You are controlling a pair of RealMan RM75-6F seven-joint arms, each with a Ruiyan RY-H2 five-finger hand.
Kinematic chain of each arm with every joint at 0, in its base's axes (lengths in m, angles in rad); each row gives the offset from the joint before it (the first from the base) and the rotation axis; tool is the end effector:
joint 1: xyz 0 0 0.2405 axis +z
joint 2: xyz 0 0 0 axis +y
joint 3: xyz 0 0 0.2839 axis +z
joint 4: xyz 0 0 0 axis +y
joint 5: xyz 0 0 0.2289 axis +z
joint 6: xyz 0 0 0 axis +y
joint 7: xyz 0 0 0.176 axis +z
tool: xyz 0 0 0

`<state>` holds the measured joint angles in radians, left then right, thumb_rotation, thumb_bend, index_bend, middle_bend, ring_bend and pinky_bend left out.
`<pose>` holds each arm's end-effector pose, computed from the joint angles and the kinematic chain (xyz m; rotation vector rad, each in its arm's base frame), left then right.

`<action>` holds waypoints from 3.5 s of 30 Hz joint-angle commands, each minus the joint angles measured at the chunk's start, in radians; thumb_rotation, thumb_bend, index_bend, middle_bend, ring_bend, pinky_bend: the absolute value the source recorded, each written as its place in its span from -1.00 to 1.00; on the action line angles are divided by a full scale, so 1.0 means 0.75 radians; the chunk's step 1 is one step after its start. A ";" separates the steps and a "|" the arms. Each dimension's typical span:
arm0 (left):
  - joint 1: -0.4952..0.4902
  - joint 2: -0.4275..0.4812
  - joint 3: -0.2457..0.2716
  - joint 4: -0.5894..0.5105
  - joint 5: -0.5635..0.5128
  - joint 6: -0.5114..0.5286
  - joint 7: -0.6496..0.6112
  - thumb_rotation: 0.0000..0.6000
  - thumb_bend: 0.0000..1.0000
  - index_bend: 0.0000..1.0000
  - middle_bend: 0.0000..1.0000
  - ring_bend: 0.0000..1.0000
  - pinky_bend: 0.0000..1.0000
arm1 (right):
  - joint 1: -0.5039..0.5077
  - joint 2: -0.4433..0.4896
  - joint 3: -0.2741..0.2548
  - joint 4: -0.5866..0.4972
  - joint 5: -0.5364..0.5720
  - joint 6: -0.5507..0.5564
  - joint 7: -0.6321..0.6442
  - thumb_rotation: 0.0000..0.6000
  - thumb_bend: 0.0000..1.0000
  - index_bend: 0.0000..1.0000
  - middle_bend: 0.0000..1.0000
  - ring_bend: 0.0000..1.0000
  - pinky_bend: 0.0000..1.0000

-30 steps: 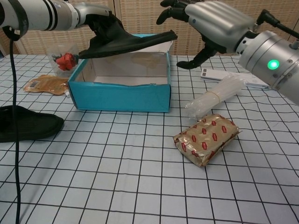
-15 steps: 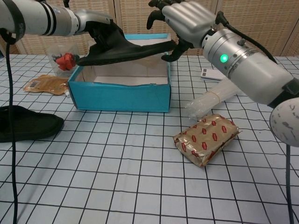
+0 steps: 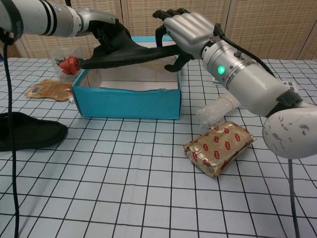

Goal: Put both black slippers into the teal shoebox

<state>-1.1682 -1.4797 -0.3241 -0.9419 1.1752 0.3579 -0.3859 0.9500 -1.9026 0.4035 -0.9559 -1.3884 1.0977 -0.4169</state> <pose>-0.0795 0.5717 0.0198 -1.8551 -1.2343 -0.9698 -0.0466 -0.4682 -0.0657 1.7051 -0.3924 1.1539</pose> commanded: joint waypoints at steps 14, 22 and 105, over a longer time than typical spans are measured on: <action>0.026 -0.006 -0.006 0.003 0.117 0.034 -0.174 1.00 -0.16 -0.44 -0.43 -0.49 -0.41 | 0.154 -0.230 0.079 0.293 0.109 0.095 -0.124 1.00 -0.14 0.82 -0.13 -0.66 -1.00; 0.042 0.030 0.007 0.019 0.157 0.055 -0.248 1.00 -0.26 -1.00 -1.00 -1.00 -0.78 | 0.215 -0.275 0.133 0.339 0.209 0.071 -0.254 1.00 -0.05 0.88 -0.09 -0.66 -1.00; 0.248 0.290 0.262 -0.210 0.410 0.344 -0.727 1.00 -0.09 -1.00 -1.00 -1.00 -0.95 | 0.482 -0.489 0.139 0.758 0.593 -0.119 -0.043 1.00 -0.19 -1.00 -0.69 -0.97 -1.00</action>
<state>-0.9831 -1.2633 -0.1280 -1.0987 1.4815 0.6145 -0.9300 1.3084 -2.2681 0.5115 -0.3944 -0.9595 1.0157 -0.4257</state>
